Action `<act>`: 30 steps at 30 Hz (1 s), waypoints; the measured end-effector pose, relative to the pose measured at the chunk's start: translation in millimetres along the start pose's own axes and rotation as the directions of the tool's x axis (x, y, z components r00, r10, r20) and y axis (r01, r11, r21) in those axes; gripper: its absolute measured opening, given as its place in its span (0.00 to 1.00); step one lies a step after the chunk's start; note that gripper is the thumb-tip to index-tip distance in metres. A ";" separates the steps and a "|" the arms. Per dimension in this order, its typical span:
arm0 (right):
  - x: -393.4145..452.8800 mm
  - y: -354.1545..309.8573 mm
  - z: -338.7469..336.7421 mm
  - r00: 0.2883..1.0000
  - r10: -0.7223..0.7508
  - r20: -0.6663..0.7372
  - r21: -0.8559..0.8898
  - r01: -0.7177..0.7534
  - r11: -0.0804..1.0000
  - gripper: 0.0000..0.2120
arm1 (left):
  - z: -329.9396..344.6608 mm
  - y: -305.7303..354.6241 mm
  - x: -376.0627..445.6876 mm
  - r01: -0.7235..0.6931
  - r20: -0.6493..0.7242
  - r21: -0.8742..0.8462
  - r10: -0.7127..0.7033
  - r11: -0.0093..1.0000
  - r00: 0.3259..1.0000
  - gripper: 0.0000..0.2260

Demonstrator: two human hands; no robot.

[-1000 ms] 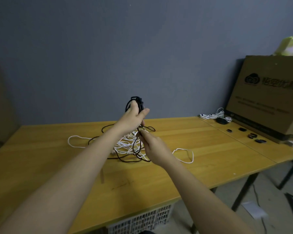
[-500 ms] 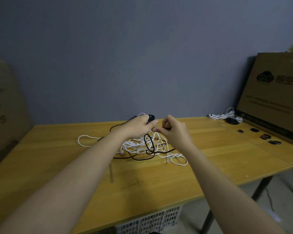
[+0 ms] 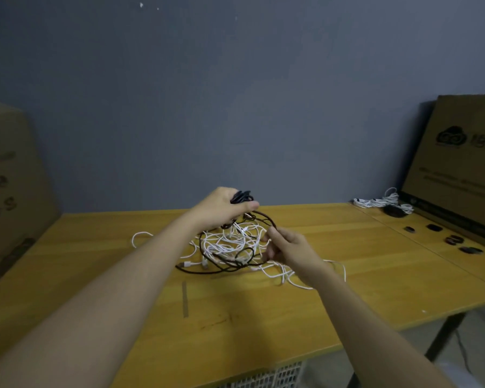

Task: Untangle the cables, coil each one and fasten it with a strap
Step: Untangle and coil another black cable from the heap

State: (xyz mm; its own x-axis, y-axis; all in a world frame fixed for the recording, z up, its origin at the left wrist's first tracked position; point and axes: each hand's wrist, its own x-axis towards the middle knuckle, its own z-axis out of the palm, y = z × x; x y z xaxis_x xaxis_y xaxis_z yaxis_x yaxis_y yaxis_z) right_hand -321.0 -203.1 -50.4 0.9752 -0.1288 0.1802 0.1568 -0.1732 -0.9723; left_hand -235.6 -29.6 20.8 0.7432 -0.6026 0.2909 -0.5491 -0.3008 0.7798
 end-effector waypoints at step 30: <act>19.0 9.6 34.1 0.961 -0.224 -0.160 -0.040 0.221 0.974 0.12 | -7.2 39.1 5.2 -0.083 -0.163 -0.642 -0.029 0.762 0.986 0.17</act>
State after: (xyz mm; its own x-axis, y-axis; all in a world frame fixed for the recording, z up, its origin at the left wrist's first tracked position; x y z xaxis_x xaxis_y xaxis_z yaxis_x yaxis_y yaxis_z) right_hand -295.6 -173.9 -61.4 0.8772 -0.2410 0.4153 0.3619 -0.2365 -0.9017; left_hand -250.5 -39.2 56.8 0.8113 -0.4651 0.3542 -0.2350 0.2952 0.9261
